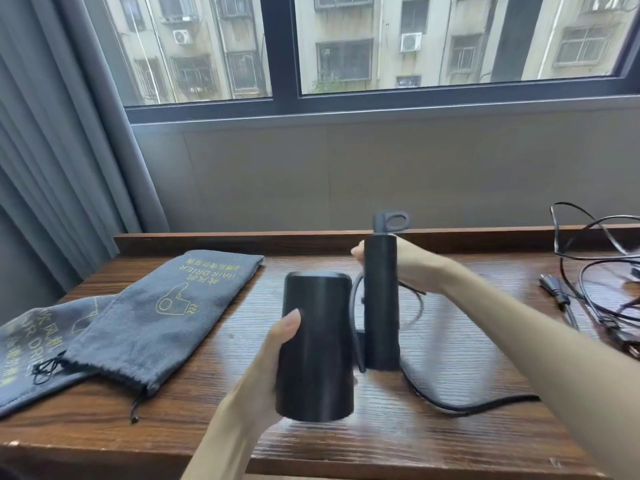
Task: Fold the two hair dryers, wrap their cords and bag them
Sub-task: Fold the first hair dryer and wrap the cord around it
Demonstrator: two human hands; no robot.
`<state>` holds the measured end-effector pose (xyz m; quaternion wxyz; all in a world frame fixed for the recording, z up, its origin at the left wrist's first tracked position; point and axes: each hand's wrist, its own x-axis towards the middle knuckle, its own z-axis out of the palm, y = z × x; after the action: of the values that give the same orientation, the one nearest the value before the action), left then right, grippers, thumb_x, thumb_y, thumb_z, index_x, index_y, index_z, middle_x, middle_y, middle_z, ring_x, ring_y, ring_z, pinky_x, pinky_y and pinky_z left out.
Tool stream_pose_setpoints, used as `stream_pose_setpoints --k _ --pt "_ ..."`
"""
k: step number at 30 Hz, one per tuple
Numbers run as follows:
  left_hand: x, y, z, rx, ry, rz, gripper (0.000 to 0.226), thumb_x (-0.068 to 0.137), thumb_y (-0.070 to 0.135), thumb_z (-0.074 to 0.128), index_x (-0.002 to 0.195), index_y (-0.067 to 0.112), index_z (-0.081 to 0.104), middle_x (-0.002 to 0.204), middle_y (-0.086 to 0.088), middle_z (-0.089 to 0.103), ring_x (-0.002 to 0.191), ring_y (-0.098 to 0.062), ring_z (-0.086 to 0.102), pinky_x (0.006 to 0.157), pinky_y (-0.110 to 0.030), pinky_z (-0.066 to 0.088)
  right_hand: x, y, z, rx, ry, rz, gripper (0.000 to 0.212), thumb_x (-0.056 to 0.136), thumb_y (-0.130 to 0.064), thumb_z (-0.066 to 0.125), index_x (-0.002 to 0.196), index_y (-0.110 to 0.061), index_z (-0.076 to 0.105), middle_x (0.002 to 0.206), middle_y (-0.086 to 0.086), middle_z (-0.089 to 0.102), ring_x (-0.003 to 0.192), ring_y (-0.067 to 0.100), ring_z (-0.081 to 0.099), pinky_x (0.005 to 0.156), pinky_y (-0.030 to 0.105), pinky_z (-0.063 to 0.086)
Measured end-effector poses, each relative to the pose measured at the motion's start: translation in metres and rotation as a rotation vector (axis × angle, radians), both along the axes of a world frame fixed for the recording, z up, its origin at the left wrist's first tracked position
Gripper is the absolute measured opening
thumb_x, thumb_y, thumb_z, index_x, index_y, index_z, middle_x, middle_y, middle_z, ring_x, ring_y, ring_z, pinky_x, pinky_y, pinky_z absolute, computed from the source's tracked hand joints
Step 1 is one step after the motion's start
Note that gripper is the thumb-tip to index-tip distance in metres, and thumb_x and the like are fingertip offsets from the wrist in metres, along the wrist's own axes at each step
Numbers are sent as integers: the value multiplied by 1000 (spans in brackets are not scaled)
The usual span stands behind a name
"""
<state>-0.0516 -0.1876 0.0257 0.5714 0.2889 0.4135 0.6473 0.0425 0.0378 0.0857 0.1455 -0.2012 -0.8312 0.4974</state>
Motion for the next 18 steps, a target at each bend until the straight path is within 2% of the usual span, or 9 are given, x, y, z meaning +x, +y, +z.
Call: stream_pose_setpoints --k 1,2,4,5,6,7,9,13,18 --pt "-1 3 3 32 4 18 80 49 64 82 106 8 73 100 -22 70 77 -33 69 74 -44 56 -1 -4 -13 -5 -15 -1 21 87 -25 55 76 -8 52 72 10 45 67 23 38 65 36 32" --pt "-2 6 5 59 22 44 79 53 65 80 110 11 71 104 -21 69 80 -32 68 77 -45 55 0 -9 -27 9 -44 -24 30 82 -34 53 80 -4 54 79 12 46 74 23 39 66 36 31" --pt "-3 14 8 88 46 95 80 59 67 75 119 15 67 114 -21 67 89 -31 66 84 -48 52 3 -17 -47 52 -71 -45 45 84 -35 49 83 10 55 82 15 49 77 23 43 70 35 33" --pt "-3 17 10 107 49 115 78 63 66 73 122 16 65 117 -20 65 92 -31 65 87 -49 51 5 -20 -57 85 -67 -58 38 87 -27 47 80 9 55 77 14 51 74 21 46 69 34 34" --pt "-3 19 11 130 53 142 74 67 65 70 123 17 64 117 -19 65 95 -30 65 90 -49 50 7 -24 -64 130 -70 -63 30 90 -21 44 68 -1 52 66 4 51 66 14 46 66 34 33" --pt "-4 21 14 148 55 179 69 72 64 67 123 17 64 117 -17 66 99 -29 64 93 -49 49 10 -28 -72 150 -64 -77 35 93 -18 41 59 -11 45 55 -6 45 56 8 40 62 33 31" --pt "-7 25 16 174 34 254 65 79 60 61 125 15 62 121 -14 66 108 -28 62 99 -49 45 18 -35 -80 173 -39 -119 46 102 -24 36 55 -21 37 46 -10 38 49 6 33 57 29 28" --pt "-15 31 12 182 -18 402 67 85 58 55 131 9 57 123 -13 65 111 -24 62 97 -41 43 39 -43 -87 310 -62 -121 42 101 -42 33 66 -20 44 50 -13 46 52 5 40 59 29 34" --pt "-22 36 3 149 -5 517 72 81 59 60 133 10 54 126 -15 64 112 -24 61 95 -39 45 70 -49 -92 570 -152 -64 47 90 -62 21 79 -23 44 62 -4 52 64 14 51 66 42 45"
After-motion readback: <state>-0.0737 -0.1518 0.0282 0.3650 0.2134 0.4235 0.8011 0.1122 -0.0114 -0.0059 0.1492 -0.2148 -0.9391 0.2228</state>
